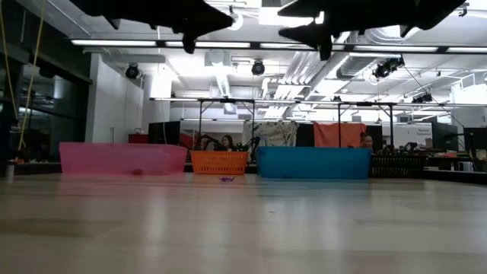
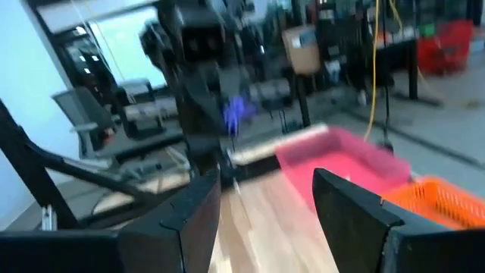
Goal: Sort Halloween decoration
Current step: Put the violet spider toy into the orange bin
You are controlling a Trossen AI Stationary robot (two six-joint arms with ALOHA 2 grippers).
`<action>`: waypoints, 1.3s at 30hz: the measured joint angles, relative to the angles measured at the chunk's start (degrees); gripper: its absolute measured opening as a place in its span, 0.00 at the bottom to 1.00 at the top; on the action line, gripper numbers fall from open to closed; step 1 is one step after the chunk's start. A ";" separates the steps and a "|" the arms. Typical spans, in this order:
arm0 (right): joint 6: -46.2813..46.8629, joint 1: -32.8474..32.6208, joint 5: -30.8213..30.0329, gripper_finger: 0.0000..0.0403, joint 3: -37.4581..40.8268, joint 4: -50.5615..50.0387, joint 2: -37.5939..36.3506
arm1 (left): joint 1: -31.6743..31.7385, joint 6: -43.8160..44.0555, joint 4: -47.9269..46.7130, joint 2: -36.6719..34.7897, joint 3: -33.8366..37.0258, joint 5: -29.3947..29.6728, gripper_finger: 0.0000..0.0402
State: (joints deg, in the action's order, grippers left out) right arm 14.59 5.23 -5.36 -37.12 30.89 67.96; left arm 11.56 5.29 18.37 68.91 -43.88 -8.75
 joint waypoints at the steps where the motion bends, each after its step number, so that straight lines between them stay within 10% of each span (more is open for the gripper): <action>1: -0.90 0.01 0.06 0.51 0.00 1.30 0.00 | 0.37 0.94 1.00 0.59 0.00 -1.68 0.00; 24: -1.62 0.00 -0.45 0.51 0.00 2.62 -0.02 | 1.02 1.35 4.79 1.77 -0.28 3.03 0.00; 39: 2.98 0.00 -0.97 0.51 0.00 2.36 -0.02 | 27.06 3.46 -41.18 34.65 -33.32 -0.28 0.00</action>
State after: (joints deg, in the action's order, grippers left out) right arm 17.58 5.23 -6.33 -37.12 33.25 67.94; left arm 38.62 8.74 -22.80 103.56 -77.20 -9.03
